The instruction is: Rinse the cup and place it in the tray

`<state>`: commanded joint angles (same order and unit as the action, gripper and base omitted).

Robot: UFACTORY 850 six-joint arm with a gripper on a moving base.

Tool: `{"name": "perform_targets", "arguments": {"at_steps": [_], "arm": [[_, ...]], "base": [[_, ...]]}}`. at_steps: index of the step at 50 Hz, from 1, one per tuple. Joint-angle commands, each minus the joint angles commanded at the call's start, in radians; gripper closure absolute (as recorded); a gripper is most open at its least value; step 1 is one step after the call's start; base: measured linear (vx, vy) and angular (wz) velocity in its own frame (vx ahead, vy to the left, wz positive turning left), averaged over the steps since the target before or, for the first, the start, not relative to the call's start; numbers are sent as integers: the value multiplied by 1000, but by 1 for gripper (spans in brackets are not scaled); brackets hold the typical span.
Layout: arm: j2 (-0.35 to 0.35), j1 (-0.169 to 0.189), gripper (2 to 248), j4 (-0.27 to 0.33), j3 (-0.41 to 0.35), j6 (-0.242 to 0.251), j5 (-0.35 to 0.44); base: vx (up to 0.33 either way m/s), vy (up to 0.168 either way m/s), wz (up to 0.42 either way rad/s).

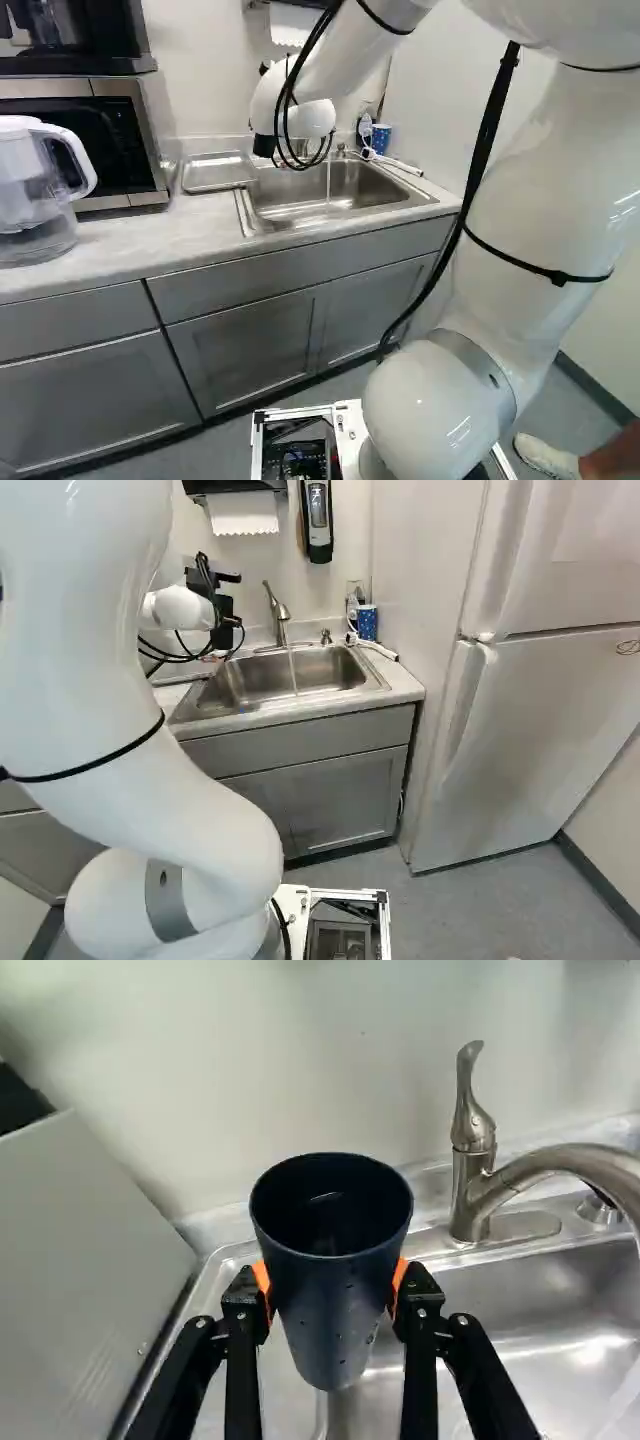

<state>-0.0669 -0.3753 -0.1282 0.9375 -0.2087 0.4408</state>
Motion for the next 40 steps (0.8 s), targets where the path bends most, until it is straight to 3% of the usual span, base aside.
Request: {"name": "perform_targets", "arguments": {"at_steps": [40], "arm": [[0,0,125,0,0,-420,0]], "base": [[0,0,0]]}}
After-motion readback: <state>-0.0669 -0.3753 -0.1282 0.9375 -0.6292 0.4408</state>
